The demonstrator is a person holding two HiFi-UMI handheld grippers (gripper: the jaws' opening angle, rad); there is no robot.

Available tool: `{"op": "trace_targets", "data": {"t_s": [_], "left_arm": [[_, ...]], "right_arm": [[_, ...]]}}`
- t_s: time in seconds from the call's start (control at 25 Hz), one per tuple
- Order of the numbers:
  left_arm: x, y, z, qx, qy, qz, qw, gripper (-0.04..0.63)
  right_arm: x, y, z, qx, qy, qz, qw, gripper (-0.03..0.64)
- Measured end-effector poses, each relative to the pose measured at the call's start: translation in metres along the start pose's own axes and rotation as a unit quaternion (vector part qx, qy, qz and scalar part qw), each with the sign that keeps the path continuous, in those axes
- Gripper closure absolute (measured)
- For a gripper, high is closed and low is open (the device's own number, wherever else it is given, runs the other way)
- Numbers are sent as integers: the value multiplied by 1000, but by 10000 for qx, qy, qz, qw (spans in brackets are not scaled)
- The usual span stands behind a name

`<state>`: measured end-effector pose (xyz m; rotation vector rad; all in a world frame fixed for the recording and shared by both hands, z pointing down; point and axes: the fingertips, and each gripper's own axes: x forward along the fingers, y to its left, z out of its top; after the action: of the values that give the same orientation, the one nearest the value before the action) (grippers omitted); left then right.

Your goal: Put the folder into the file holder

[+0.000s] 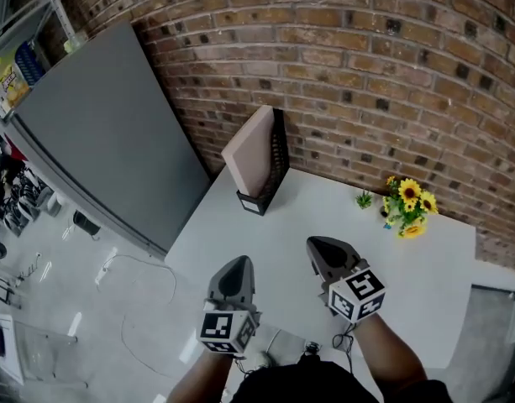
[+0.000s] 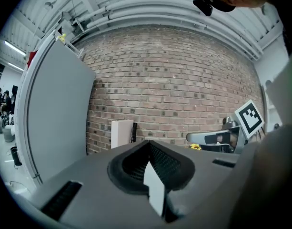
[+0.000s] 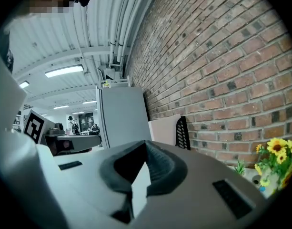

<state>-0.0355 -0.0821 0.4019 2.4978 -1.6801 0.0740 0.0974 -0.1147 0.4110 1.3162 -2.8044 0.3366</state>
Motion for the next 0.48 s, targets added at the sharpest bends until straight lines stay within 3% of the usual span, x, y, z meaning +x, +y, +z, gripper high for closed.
{"op": "trace_targets", "data": {"t_s": [0.48], "left_arm": [[-45,9,-11,-103,16,-902,9959,589]], "right_arm": [[-28,59,-21,21,21,-837,9965,614]]}}
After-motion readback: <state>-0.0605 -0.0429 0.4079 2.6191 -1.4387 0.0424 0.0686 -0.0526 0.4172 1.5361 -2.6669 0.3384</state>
